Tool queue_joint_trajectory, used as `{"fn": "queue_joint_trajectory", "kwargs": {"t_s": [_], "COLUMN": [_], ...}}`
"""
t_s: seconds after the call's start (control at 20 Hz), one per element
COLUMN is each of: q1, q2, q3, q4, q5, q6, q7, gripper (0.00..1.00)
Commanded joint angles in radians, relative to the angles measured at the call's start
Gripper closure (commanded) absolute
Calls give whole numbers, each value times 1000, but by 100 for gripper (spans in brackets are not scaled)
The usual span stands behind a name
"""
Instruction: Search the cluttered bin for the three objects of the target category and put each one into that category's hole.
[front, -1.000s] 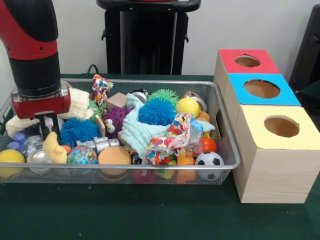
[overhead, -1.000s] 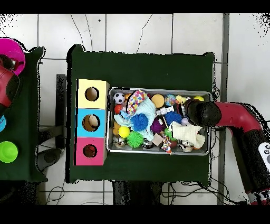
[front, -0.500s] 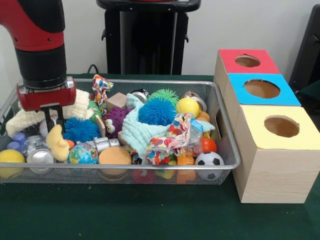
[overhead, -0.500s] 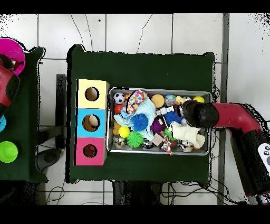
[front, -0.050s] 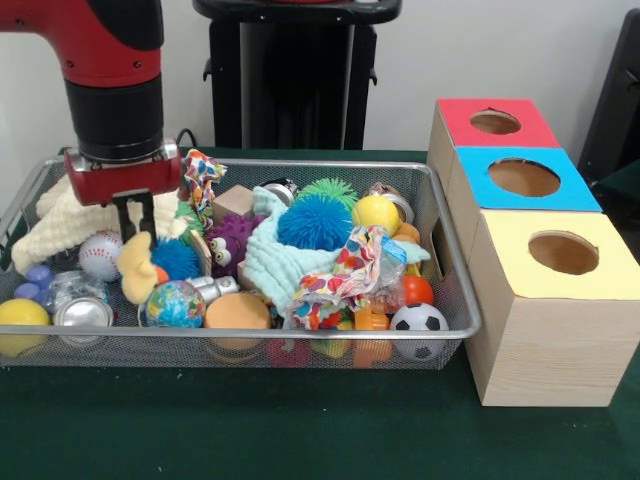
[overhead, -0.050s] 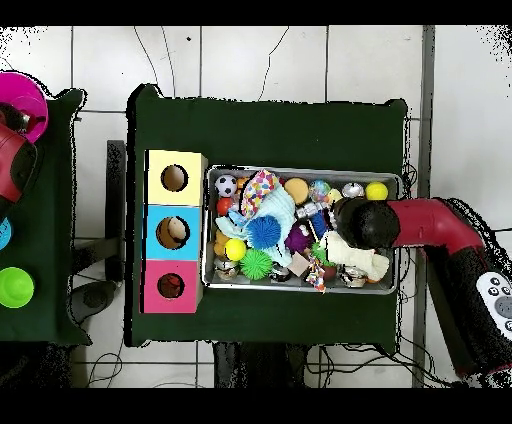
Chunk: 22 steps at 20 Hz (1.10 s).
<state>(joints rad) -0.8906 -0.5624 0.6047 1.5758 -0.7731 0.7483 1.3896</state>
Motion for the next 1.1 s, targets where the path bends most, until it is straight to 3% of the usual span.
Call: {"fn": "queue_joint_trajectory", "kwargs": {"t_s": [0.05, 0.5, 1.1], "q1": [62, 138, 211], "q2": [-37, -74, -171], "q3": [-55, -108, -160], "q4": [138, 185, 228], "q5": [52, 123, 252], "q6": [16, -7, 45], "q7": [103, 184, 178], "gripper": [100, 100, 100]}}
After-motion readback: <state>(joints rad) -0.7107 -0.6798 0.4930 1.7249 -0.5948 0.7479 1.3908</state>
